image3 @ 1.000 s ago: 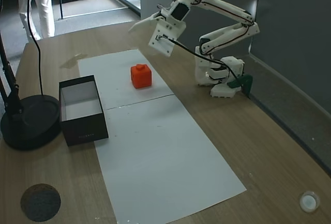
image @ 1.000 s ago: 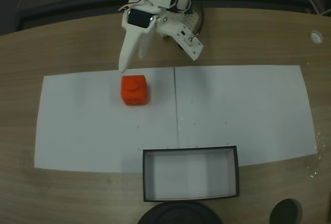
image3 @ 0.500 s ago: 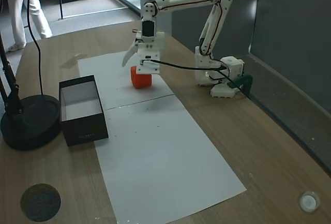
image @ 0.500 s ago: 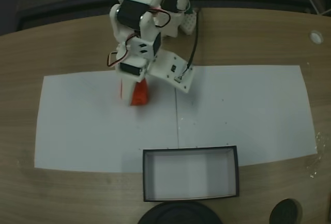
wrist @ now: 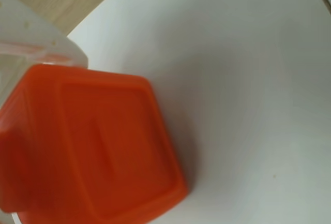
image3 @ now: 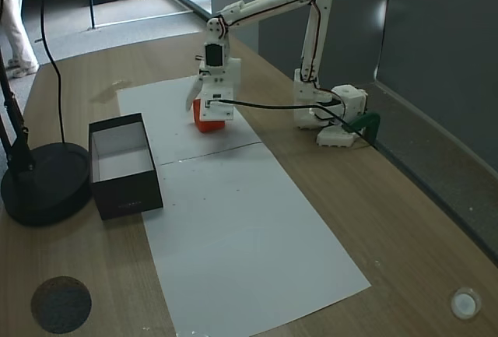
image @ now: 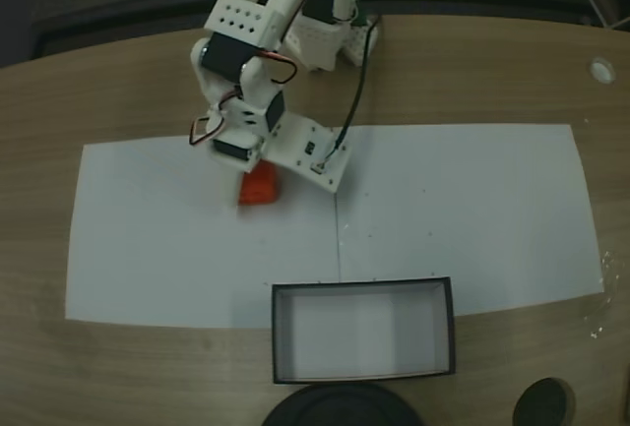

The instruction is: Grab a orange square and put it in the box.

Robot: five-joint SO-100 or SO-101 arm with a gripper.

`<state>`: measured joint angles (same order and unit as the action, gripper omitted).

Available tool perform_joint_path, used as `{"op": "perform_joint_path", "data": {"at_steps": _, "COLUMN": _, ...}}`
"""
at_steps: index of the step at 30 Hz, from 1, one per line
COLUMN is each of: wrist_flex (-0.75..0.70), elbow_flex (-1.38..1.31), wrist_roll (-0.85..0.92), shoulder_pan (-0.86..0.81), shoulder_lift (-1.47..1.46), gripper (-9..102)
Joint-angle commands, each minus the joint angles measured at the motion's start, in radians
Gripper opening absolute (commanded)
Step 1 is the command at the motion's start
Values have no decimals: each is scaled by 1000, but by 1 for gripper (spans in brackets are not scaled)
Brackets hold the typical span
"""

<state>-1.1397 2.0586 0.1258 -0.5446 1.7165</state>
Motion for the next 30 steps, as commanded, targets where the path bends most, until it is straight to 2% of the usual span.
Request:
{"op": "perform_joint_path", "data": {"at_steps": 1, "wrist_flex": -6, "elbow_flex": -60, "wrist_roll": 9, "shoulder_pan": 3, "shoulder_lift": 0, "gripper": 13}}
{"op": "perform_joint_path", "data": {"at_steps": 3, "wrist_flex": -6, "elbow_flex": -61, "wrist_roll": 20, "shoulder_pan": 17, "shoulder_lift": -2, "gripper": 5}}
{"op": "perform_joint_path", "data": {"at_steps": 8, "wrist_flex": -54, "elbow_flex": -132, "wrist_roll": 11, "shoulder_pan": 98, "shoulder_lift": 46, "gripper": 4}}
{"op": "perform_joint_path", "data": {"at_steps": 14, "wrist_flex": -295, "elbow_flex": -534, "wrist_roll": -72, "shoulder_pan": 290, "shoulder_lift": 219, "gripper": 4}}
{"op": "perform_joint_path", "data": {"at_steps": 17, "wrist_flex": -345, "elbow_flex": -738, "wrist_roll": -80, "shoulder_pan": 440, "shoulder_lift": 275, "gripper": 4}}
{"op": "perform_joint_path", "data": {"at_steps": 23, "wrist_flex": -275, "elbow_flex": -948, "wrist_roll": -72, "shoulder_pan": 678, "shoulder_lift": 236, "gripper": 4}}
{"op": "perform_joint_path", "data": {"at_steps": 30, "wrist_flex": -158, "elbow_flex": -962, "wrist_roll": -71, "shoulder_pan": 678, "shoulder_lift": 5, "gripper": 4}}
